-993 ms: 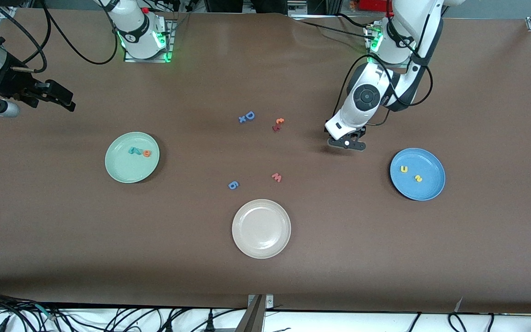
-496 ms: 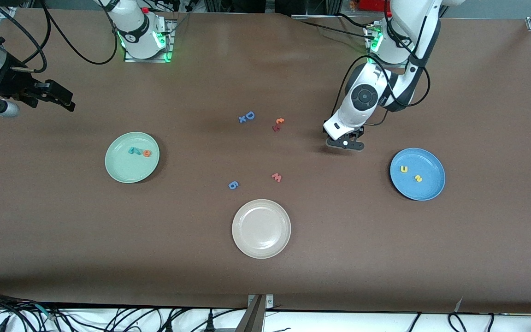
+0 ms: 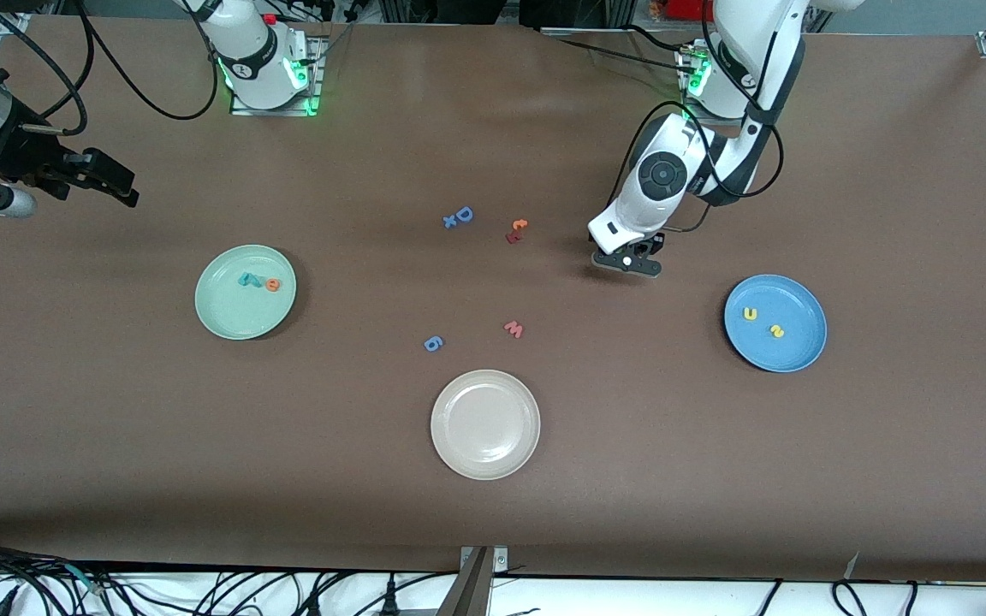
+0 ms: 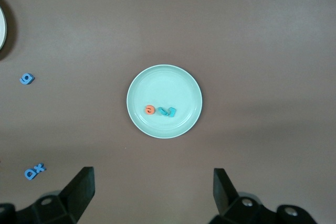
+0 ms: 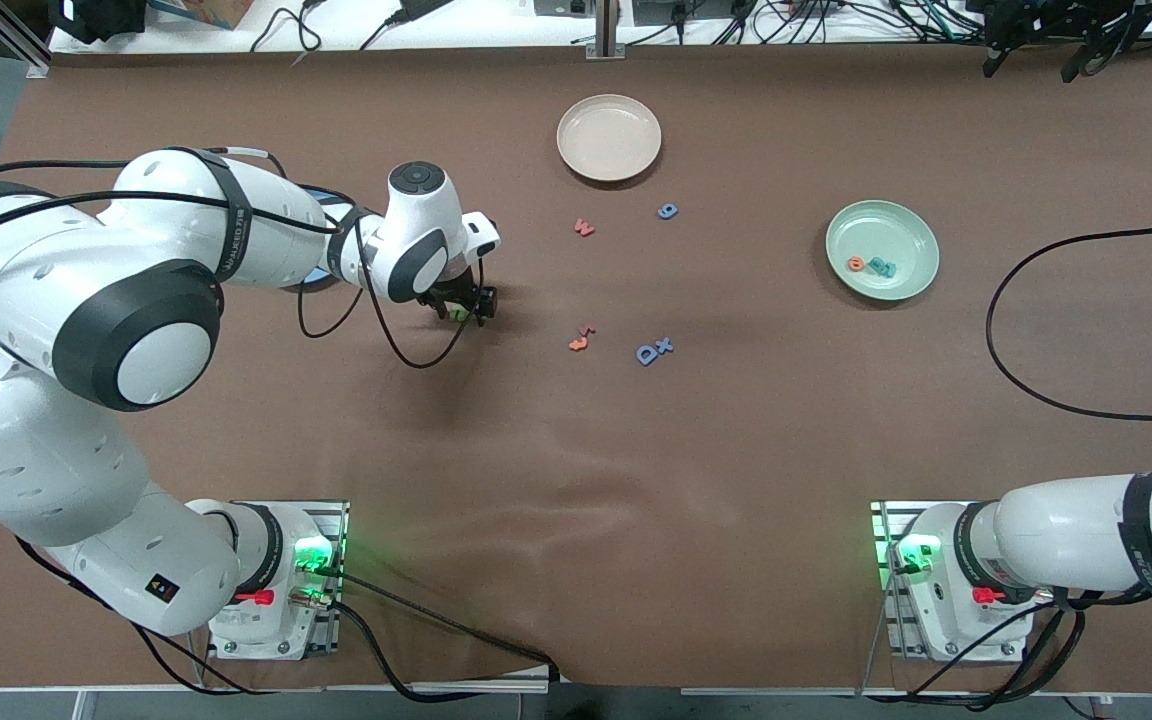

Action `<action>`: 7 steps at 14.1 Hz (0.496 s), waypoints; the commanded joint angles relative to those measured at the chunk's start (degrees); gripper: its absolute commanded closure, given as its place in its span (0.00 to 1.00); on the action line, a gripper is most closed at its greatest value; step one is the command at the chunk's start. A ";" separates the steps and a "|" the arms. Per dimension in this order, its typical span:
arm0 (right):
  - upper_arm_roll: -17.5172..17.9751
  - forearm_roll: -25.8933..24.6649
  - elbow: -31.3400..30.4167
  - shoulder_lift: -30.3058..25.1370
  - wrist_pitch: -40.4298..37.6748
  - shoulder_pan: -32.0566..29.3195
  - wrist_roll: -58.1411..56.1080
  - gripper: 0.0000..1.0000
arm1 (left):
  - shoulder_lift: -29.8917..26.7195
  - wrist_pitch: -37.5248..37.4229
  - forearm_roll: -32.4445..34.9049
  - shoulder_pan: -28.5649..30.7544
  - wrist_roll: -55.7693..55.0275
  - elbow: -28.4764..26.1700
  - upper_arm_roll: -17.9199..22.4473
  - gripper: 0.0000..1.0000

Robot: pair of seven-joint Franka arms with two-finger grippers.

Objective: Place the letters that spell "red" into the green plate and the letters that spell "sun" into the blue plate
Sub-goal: 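Lower the left gripper onto the green n and close on it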

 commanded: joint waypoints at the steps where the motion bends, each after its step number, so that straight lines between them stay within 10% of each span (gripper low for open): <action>1: 0.89 -0.64 1.49 0.61 -1.22 -0.96 -0.74 0.00 | -0.46 0.16 0.96 -0.07 1.39 0.21 0.22 0.35; 7: 0.89 -0.64 1.40 0.61 -1.31 -1.05 -0.74 0.00 | -0.46 0.25 0.96 0.28 4.90 -0.67 0.48 0.31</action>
